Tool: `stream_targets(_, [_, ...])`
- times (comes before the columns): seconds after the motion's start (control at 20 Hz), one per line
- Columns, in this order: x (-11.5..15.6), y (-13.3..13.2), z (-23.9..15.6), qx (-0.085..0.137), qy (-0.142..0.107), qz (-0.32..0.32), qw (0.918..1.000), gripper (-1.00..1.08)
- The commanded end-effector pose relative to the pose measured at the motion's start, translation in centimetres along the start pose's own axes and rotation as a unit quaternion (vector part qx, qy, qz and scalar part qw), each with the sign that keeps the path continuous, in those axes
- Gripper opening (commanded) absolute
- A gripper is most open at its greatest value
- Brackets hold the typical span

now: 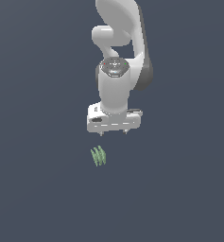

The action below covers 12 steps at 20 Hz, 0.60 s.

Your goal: Pick up the object and move it to a goal position.

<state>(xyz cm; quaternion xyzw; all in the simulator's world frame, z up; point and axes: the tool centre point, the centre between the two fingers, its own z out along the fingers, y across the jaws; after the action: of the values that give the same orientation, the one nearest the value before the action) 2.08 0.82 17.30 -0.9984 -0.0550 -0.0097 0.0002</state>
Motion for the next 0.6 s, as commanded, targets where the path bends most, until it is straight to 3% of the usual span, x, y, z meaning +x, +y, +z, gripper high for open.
stream_targets(0.0, [0.5, 0.7, 0.7, 0.0, -0.001, -0.016, 0.9999, 1.0])
stream_targets(0.55, [2.8, 5.0, 4.8, 0.0, -0.007, -0.111, 0.9938, 1.0])
